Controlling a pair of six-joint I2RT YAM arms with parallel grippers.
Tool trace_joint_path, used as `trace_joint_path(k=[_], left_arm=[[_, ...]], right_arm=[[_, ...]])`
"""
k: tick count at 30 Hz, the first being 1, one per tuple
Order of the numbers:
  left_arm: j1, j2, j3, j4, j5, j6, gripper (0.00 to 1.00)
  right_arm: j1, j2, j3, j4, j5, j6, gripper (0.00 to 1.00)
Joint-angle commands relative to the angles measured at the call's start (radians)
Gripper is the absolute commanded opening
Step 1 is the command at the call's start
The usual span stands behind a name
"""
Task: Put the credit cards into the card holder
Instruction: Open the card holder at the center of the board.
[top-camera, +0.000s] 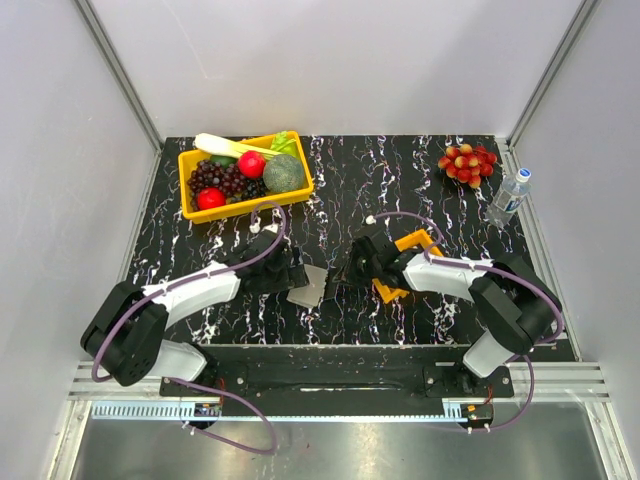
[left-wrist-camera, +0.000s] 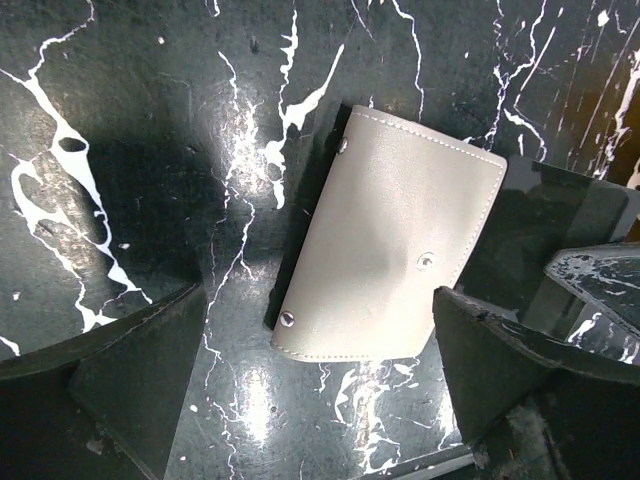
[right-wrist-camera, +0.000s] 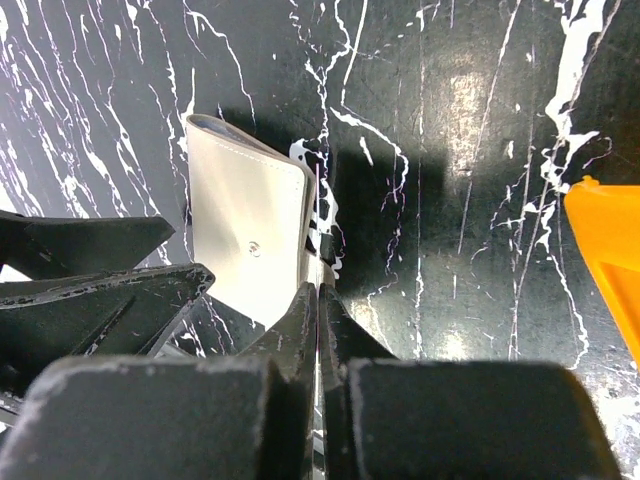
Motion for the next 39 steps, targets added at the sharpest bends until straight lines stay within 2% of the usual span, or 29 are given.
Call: trace_joint_path(k=[1,11,22,27,39], left_arm=[[0.024,-0.029,-0.025,0.093,0.085,-0.021,0.99],[0.044,-0.042,-0.051,0.144,0.145,-0.035,0.99],[0.082,-0.223,-0.015,0.007,0.056,0.007,0.99],[0.111,-0.259,-0.017,-0.042,0.056,0.025,0.99],[0.216,-0.326,-0.049,-0.048,0.110,0.033,0.99]], right_arm=[[-0.010,-0.012,-0.023,0.101,-0.030,0.035,0.00],[-0.010,0.014,-0.026,0.210,-0.092,0.048,0.00],[-0.010,0.021,0.038,0.290,-0.184,0.018,0.00],[-0.005,0.036,0.063,0.328,-0.213,0.020,0.00],[0.047,0.146,0.176,0.318,-0.241,0.017,0.00]])
